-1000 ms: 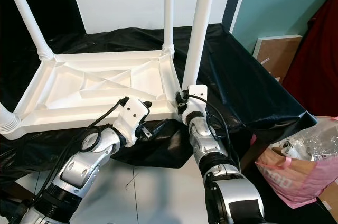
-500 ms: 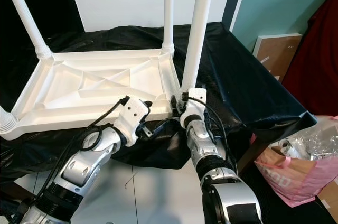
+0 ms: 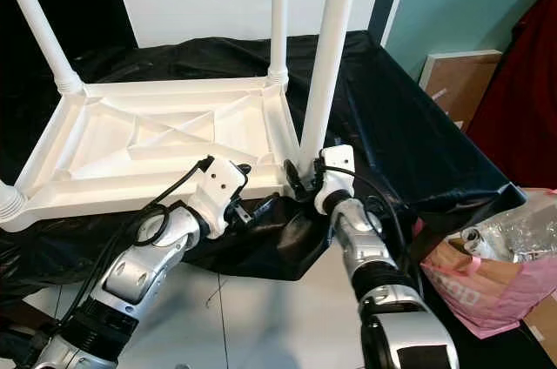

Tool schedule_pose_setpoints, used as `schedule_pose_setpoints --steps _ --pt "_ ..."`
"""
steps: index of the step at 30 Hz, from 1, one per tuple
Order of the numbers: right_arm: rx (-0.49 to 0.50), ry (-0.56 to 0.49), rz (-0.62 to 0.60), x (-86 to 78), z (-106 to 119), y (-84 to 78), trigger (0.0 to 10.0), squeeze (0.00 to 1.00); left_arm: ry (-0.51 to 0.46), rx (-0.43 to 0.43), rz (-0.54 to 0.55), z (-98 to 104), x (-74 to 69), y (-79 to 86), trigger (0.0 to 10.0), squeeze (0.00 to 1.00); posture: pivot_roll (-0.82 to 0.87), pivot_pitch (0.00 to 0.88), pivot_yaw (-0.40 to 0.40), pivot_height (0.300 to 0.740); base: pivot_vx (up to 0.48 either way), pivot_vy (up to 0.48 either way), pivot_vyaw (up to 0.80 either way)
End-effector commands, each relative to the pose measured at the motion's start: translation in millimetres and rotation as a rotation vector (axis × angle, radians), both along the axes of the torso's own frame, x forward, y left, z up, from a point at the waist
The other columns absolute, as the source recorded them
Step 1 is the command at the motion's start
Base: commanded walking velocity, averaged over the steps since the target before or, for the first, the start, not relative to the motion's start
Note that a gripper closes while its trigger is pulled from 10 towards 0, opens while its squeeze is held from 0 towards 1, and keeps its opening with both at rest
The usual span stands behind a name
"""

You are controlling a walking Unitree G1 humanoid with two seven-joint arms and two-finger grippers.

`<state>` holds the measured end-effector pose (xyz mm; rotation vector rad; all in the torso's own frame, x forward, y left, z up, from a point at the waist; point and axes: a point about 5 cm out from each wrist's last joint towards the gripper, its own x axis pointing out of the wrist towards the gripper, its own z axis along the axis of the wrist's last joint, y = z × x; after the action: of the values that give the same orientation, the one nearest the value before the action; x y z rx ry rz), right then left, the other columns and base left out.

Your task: Building children table

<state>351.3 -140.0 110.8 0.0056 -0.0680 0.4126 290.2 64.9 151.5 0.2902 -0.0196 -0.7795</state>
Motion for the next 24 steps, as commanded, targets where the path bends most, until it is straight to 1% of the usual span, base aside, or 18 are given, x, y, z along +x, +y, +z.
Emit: schedule_pose_setpoints --steps 1,3,4,5,7,14,15,16,17,24 --pt "-0.005 -0.001 0.023 0.3 0 1.6 10.0 0.0 0.01 0.014 -0.049 -2 -0.5 -2.0 10.0 0.0 0.0 0.0 -0.041 0.74 0.0 0.0 0.0" --pt "-0.073 -0.008 0.118 2.6 4 0.2 10.0 0.0 0.002 0.018 -0.055 0 2.2 -2.4 10.0 0.0 0.0 0.0 -0.037 0.74 0.0 0.0 0.0" --pt "-0.073 -0.008 0.118 2.6 4 0.2 10.0 0.0 0.002 0.018 -0.055 0 2.2 -2.4 10.0 0.0 0.0 0.0 -0.037 0.74 0.0 0.0 0.0" --pt "-0.095 0.001 0.166 3.5 5 1.6 10.0 0.0 -0.003 0.02 -0.057 1 3.4 -2.1 10.0 0.0 0.0 0.0 -0.033 0.74 0.0 0.0 0.0" --pt "-0.127 0.007 0.211 5.3 6 3.7 10.0 0.0 -0.01 0.025 -0.058 2 4.7 -1.5 10.0 0.0 0.0 0.0 -0.033 0.74 0.0 0.0 0.0" --pt "-0.173 0.023 0.219 8.5 6 5.9 10.0 0.0 -0.019 0.029 -0.057 3 5.5 -1.4 10.0 0.0 0.01 0.0 -0.036 0.74 0.0 0.0 0.0" --pt "-0.172 0.034 0.212 9.3 6 5.4 3.5 0.0 -0.021 0.029 -0.057 3 5.4 -1.5 10.0 0.0 0.02 0.0 -0.039 0.74 0.0 0.0 0.0" --pt "-0.172 0.034 0.212 9.3 6 5.4 3.5 0.0 -0.021 0.029 -0.057 3 5.4 -1.5 10.0 0.0 0.02 0.0 -0.039 0.74 0.0 0.0 0.0" --pt "-0.183 0.043 0.196 9.7 4 4.2 0.0 0.0 -0.023 0.029 -0.055 4 5.5 -1.3 10.0 0.0 0.02 0.0 -0.04 0.74 0.0 0.0 0.0" --pt "-0.215 0.099 0.136 9.0 -6 -4.3 0.0 0.0 -0.031 0.03 -0.045 4 5.9 -0.4 10.0 0.0 0.02 0.0 -0.041 0.74 0.0 0.0 0.0"
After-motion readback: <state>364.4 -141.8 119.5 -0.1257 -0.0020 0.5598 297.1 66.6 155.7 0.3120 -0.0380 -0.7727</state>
